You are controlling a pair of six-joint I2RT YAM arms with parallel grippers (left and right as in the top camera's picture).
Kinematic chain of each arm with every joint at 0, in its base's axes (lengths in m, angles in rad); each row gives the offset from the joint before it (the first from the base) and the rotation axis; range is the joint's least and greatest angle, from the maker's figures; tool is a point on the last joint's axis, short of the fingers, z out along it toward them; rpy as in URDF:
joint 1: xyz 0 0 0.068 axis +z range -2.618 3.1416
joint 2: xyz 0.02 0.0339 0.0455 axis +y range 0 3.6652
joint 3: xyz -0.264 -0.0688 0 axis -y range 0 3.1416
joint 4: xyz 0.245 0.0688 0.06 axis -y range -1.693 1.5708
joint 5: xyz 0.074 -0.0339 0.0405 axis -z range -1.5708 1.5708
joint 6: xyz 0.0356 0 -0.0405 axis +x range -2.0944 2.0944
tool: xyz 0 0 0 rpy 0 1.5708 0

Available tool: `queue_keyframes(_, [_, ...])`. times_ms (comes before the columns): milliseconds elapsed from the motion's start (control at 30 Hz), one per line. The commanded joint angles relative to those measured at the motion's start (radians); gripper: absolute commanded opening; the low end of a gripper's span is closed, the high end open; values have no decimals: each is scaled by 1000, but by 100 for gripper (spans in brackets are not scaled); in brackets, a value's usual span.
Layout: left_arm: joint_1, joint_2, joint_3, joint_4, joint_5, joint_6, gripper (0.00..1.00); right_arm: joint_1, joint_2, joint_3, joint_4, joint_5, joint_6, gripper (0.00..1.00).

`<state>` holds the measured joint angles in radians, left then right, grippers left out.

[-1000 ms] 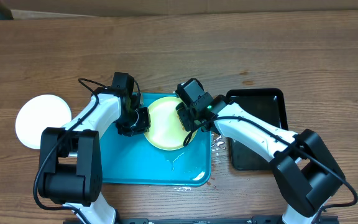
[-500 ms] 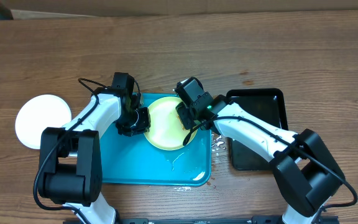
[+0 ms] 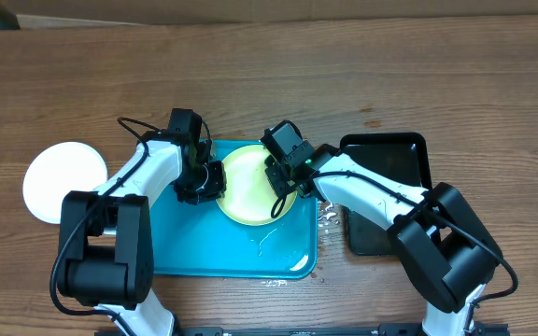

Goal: Clean dirty plates on tray and stack at the side
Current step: 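Scrub the yellow plate surface with the sponge in the right gripper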

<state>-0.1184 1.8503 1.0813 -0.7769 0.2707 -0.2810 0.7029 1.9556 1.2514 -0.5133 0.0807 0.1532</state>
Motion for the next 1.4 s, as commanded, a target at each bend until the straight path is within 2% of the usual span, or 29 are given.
queue_keyframes(0, [-10,53,-39,-3,-37,19,16,4,3,22,8,-8,4,4])
queue_keyframes(200, [-10,53,-39,-1,-37,19,15,4,42,18,8,-10,4,4])
queue_keyframes(333, [-10,53,-39,-1,-37,19,15,4,72,18,4,-118,5,4])
queue_keyframes(533, [-10,52,-39,-1,-37,19,15,5,73,18,-19,-233,126,4])
queue_keyframes(700, [-10,53,-39,-1,-37,19,15,5,73,18,-30,-293,167,4])
queue_keyframes(933, [-10,53,-39,-2,-37,19,15,-11,70,35,39,-402,166,4])
queue_keyframes(1167, [-10,53,-39,-4,-38,19,15,-105,-2,193,-21,-644,105,4])
queue_keyframes(1367, [-10,53,-39,-4,-37,19,15,-161,-54,232,-101,-614,47,4])
